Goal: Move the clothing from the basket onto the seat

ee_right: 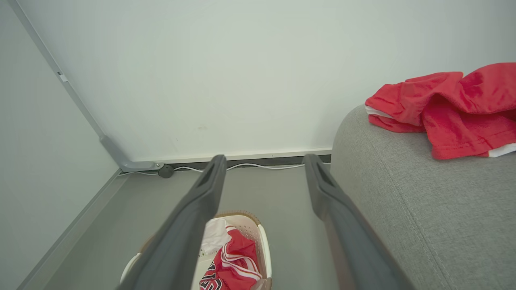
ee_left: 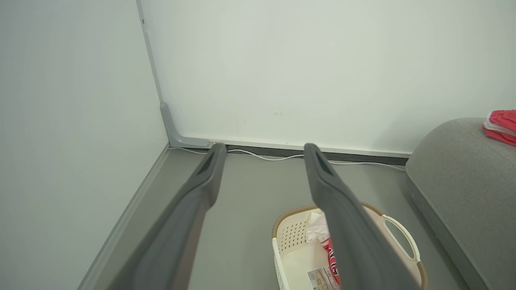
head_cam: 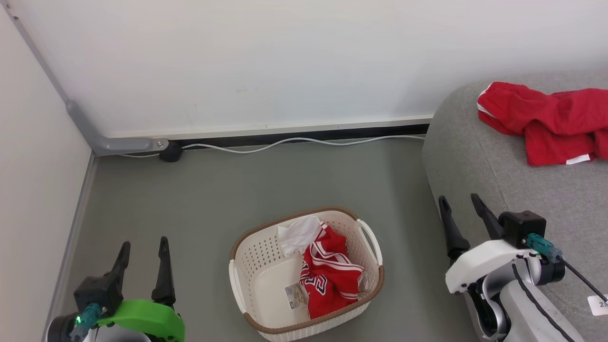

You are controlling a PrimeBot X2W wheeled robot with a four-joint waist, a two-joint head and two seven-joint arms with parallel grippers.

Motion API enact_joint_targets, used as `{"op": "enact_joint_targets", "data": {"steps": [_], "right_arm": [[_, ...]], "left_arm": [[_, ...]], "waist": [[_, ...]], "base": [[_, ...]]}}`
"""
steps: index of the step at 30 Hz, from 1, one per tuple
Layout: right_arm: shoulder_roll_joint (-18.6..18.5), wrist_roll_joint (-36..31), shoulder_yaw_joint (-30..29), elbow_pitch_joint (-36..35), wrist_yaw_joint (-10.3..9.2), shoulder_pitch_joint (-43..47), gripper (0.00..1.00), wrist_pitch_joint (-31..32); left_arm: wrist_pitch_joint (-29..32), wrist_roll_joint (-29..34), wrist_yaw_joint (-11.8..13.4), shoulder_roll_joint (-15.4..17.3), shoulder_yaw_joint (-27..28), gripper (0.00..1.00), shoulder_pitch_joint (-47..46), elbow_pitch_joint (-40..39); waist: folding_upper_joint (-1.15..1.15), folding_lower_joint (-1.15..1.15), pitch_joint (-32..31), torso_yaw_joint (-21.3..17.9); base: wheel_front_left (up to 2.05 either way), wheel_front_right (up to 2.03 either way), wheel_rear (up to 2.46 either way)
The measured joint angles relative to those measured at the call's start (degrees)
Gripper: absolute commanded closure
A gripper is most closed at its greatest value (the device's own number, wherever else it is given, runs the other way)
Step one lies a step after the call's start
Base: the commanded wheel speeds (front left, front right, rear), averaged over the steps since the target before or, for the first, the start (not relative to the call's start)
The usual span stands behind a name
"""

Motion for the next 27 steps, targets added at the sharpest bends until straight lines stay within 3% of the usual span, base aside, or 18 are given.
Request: {"op": "enact_joint_targets", "data": {"steps": [27], "right_arm": [[0.0,-0.2,-1.6,-5.6,-1.02,5.0,0.0,0.0]], "left_arm": [[0.0,2.1,-0.3,-0.2,1.3,0.0,3.9,-3.1]], "waist": [[0.0,0.0,-0.6,-0.7]], "base": [[0.0,0.0,0.0]]}}
